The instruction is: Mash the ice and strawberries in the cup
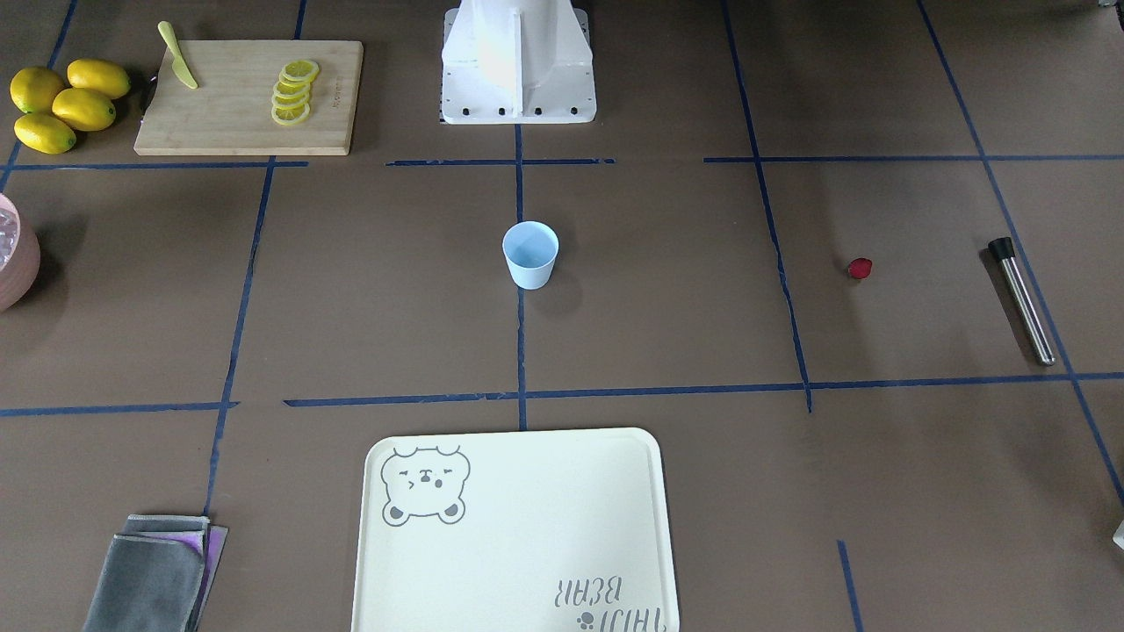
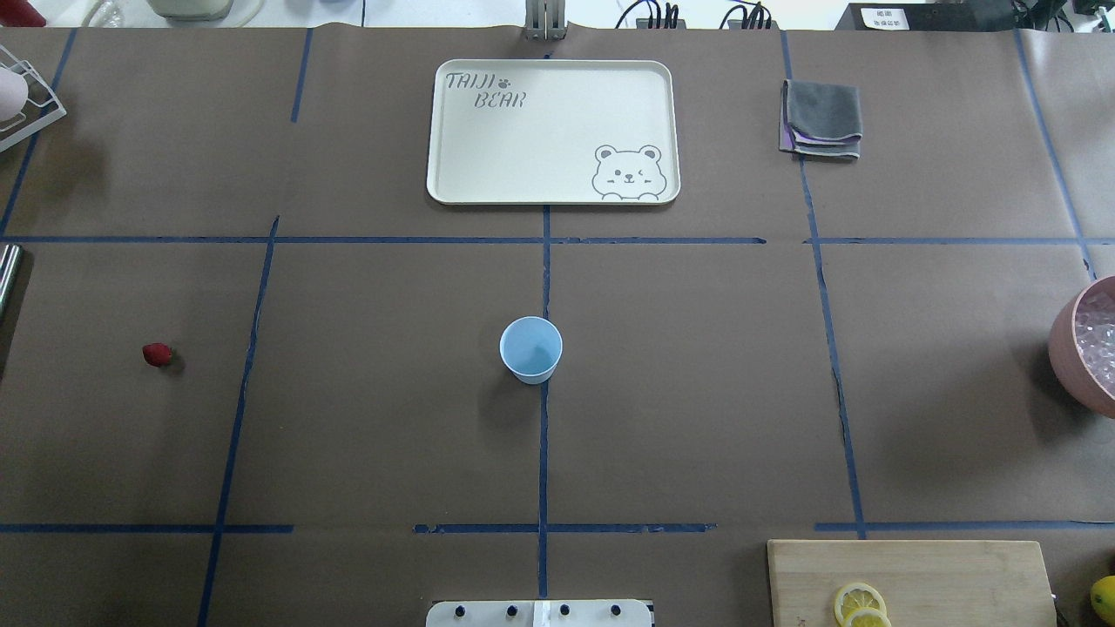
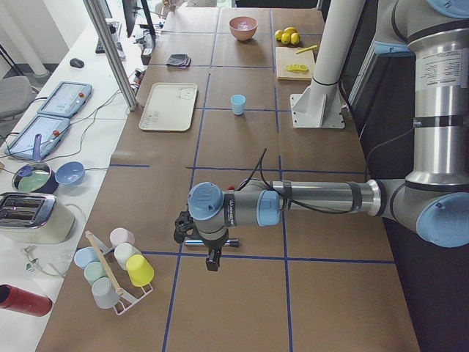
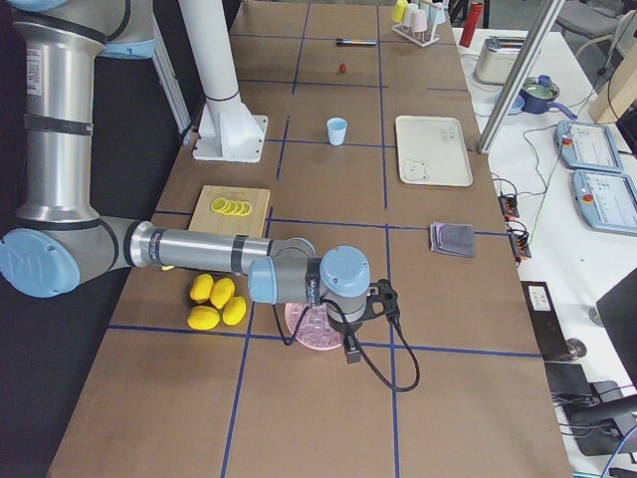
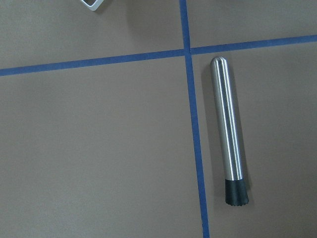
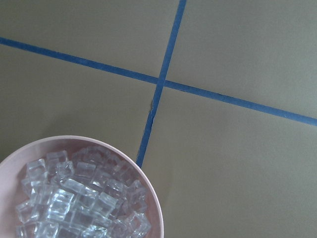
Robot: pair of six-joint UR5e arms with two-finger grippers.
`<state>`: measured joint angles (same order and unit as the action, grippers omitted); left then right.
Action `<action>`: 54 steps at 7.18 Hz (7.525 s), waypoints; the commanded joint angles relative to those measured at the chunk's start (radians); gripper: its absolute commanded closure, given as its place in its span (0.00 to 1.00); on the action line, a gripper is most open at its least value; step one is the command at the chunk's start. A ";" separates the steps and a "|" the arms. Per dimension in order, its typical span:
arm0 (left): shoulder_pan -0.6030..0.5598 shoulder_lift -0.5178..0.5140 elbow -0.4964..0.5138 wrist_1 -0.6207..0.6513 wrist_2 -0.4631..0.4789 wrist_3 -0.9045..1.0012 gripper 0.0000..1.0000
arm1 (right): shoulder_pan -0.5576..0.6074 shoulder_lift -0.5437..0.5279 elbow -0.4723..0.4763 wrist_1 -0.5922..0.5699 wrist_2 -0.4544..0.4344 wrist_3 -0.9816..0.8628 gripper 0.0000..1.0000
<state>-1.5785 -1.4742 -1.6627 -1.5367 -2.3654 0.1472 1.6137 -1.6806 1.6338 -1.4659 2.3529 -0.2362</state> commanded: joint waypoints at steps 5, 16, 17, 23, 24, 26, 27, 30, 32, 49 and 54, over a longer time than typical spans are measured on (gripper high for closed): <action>0.000 0.000 0.001 -0.002 0.000 -0.003 0.00 | -0.002 -0.004 0.027 0.006 0.002 0.009 0.00; 0.002 0.005 0.001 0.000 -0.009 -0.002 0.00 | -0.348 -0.061 0.129 0.130 -0.069 0.230 0.06; 0.002 0.005 0.000 0.000 -0.008 -0.001 0.00 | -0.365 -0.057 0.121 0.130 -0.075 0.229 0.07; 0.002 0.005 0.000 -0.002 -0.009 -0.003 0.00 | -0.402 -0.056 0.092 0.128 -0.127 0.218 0.16; 0.002 0.005 0.000 -0.003 -0.009 -0.003 0.00 | -0.402 -0.059 0.090 0.128 -0.132 0.218 0.20; 0.000 0.005 0.000 -0.002 -0.009 -0.001 0.00 | -0.403 -0.059 0.087 0.127 -0.132 0.218 0.58; 0.002 0.005 0.000 -0.002 -0.008 0.000 0.00 | -0.405 -0.059 0.086 0.124 -0.132 0.218 0.56; 0.002 0.005 0.000 -0.003 -0.008 0.000 0.00 | -0.411 -0.059 0.084 0.124 -0.132 0.216 0.81; 0.002 0.005 -0.002 -0.003 -0.009 0.000 0.00 | -0.408 -0.057 0.097 0.124 -0.132 0.210 0.96; 0.002 0.000 -0.009 -0.062 -0.011 0.003 0.00 | -1.158 0.969 0.033 -0.321 -0.578 1.388 1.00; 0.017 0.000 -0.006 -0.062 -0.011 0.003 0.00 | -1.197 0.978 0.005 -0.314 -0.604 1.399 0.96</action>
<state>-1.5626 -1.4742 -1.6687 -1.5984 -2.3761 0.1503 0.4177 -0.7053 1.6399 -1.7842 1.7505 1.1612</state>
